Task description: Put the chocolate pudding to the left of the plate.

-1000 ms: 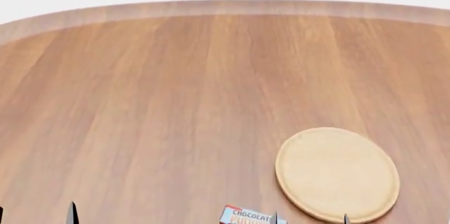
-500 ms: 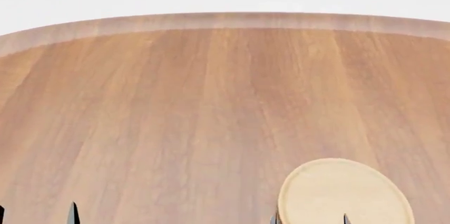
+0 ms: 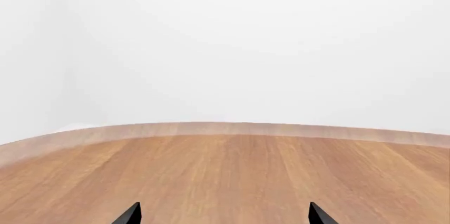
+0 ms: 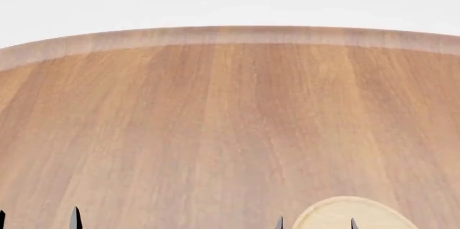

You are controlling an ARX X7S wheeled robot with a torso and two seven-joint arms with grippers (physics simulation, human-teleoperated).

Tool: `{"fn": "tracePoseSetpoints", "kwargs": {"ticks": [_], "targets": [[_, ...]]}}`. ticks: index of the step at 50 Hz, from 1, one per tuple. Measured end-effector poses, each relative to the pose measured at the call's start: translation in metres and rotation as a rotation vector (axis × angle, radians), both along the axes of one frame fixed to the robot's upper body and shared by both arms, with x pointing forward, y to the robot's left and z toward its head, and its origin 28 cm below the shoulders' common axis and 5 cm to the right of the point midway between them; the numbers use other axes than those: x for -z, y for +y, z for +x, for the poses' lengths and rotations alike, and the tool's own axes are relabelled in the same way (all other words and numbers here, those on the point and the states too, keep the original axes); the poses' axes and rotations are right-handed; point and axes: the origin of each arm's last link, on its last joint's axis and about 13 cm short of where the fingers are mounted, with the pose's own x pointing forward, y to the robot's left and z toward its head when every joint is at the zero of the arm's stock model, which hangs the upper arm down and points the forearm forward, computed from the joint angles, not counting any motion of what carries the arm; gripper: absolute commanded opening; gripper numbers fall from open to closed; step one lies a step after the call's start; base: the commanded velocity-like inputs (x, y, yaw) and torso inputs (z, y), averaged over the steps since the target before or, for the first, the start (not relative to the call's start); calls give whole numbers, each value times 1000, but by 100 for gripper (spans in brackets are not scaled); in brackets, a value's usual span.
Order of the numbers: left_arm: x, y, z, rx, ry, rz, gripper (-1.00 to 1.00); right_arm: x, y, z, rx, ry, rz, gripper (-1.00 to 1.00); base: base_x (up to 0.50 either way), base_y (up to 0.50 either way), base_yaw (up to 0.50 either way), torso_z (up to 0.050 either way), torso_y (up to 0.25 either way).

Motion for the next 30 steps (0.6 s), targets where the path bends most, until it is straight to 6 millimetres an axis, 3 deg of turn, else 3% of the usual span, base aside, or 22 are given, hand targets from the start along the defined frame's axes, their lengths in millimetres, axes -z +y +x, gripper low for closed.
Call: {"fn": "tracePoseSetpoints", "kwargs": {"ticks": [7,12,16,24,27,30], "targets": [[0,0,0,0,3,-2,100,-2,0,1,17,-7,-23,100,0,0,0,0,0],[1,0,1,3,6,-4,100,-16,-4,3,11,-26,-101,100,0,0,0,0,0],[2,1,1,5,9,-7,100,-44,-11,10,-35,-60,-215,100,0,0,0,0,0],[3,2,3,3,13,-8,100,-129,-33,29,-116,-124,-514,100,0,0,0,0,0],[3,1,4,4,16,-7,100,-154,-41,31,-131,-72,-598,100,0,0,0,0,0],[3,1,4,7,17,-8,100,-168,-50,30,-142,24,-635,100,0,0,0,0,0]]}}
